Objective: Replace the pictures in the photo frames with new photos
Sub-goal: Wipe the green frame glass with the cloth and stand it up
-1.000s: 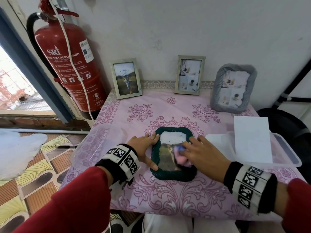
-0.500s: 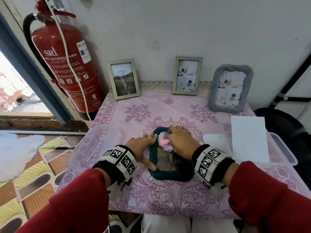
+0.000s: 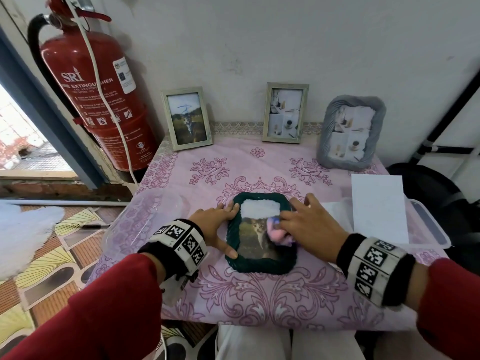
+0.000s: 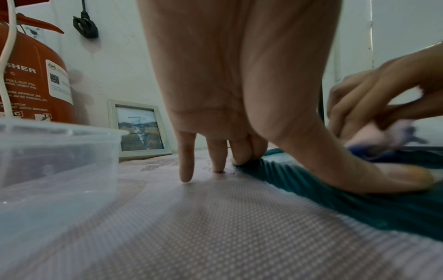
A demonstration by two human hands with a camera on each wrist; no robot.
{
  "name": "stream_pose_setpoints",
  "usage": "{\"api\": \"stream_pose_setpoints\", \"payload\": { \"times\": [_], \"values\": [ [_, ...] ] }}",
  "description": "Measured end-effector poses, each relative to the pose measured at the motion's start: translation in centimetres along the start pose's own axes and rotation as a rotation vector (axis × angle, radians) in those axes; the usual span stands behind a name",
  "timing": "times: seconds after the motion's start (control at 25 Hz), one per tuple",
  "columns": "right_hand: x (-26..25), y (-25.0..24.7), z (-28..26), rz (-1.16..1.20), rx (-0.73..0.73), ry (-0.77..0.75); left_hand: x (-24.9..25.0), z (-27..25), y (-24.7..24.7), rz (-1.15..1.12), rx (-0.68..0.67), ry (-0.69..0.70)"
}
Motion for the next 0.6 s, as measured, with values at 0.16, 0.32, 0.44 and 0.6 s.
{"api": "stream_pose_setpoints", "payload": {
  "times": [0.16,0.32,0.44,0.6],
  "values": [
    [1.8,1.2,3.5,-0.024,-0.025,0.106,-0.1,0.2,0.1,-0.032,0.004,-0.007],
    [1.0,2.1,6.2,0.168,-0.067,0.191,-0.1,0.3,0.3,-0.022,0.016,-0.006],
    [-1.8,1.7,6.4,0.277,-0.053,0.144,0.0,0.2,0.2,-0.035,0.038,-0.006],
    [-5.2,0.6,3.6,0.278,0.025,0.01,0.1,0.1,0.1,-0.007,0.03,-0.016]
  ]
}}
Point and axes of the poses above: each hand's wrist, its own z-axis towards the middle knuckle, its own y-axis out of the palm, x = y × z, the point moved 6 cm from there along z, towards the middle knuckle, and after that the axes turned 14 degrees about x, right-handed, at the moved point
